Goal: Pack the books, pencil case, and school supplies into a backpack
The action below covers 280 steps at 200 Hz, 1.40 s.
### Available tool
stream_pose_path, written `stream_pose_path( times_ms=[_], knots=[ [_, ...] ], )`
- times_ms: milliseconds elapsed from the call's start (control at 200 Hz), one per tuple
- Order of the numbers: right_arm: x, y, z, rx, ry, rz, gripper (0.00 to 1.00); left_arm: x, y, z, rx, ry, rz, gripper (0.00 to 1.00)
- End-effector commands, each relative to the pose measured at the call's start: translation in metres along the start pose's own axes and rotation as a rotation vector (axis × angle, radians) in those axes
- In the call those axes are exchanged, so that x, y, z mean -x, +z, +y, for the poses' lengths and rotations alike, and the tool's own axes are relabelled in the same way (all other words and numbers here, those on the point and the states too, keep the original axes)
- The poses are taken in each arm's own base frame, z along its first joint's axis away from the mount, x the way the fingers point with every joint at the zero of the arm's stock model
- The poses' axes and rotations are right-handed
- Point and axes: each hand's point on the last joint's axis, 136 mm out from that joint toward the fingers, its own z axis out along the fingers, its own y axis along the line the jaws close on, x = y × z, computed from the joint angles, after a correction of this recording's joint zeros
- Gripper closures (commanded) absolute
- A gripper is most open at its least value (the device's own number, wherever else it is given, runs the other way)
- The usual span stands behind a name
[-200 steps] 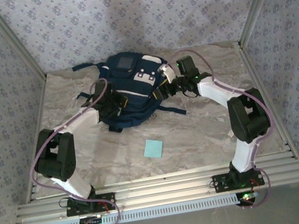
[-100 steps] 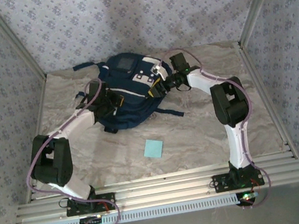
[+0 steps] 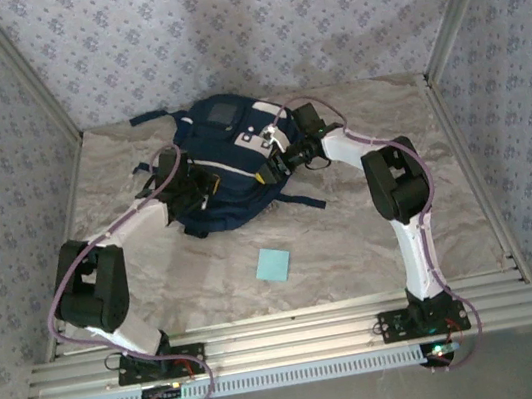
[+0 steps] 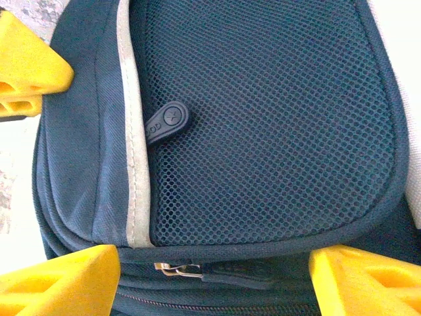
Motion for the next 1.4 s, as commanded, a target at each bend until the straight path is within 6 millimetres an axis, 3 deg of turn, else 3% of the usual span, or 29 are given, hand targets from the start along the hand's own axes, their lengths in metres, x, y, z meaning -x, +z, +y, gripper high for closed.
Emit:
stream_pose_path(
  times_ms=[0, 185, 360, 520, 785, 979, 1159, 1289, 1394],
  knots=[
    [-0.002, 0.011, 0.032, 0.125, 0.040, -0.013, 0.23, -0.004, -0.013, -0.029, -0.107, 0.006, 0.006, 1.00],
    [-0.005, 0.008, 0.060, 0.149, 0.055, -0.048, 0.23, -0.011, -0.004, -0.027, -0.107, -0.003, 0.026, 1.00],
    [-0.001, 0.004, 0.067, 0.131, 0.043, -0.058, 0.26, -0.017, -0.001, -0.030, -0.116, 0.001, 0.040, 1.00],
    [-0.006, 0.003, 0.065, 0.131, 0.090, -0.021, 0.35, -0.017, -0.001, -0.029, -0.114, -0.001, 0.037, 1.00],
    [-0.014, -0.001, 0.091, 0.149, 0.081, 0.012, 0.33, -0.018, 0.006, -0.028, -0.113, -0.009, 0.045, 1.00],
    [-0.009, -0.003, 0.112, 0.218, 0.110, 0.017, 0.41, -0.022, 0.010, -0.030, -0.110, -0.005, 0.056, 1.00],
    [-0.016, -0.004, 0.095, 0.101, 0.075, 0.038, 0.42, -0.023, 0.010, -0.032, -0.117, -0.006, 0.061, 1.00],
    [-0.039, 0.009, 0.079, -0.035, -0.093, 0.131, 0.37, -0.026, 0.010, -0.034, -0.125, -0.005, 0.072, 1.00],
    [-0.044, 0.016, 0.068, -0.080, -0.174, 0.150, 0.37, -0.029, 0.010, -0.037, -0.136, -0.006, 0.086, 1.00]
  ],
)
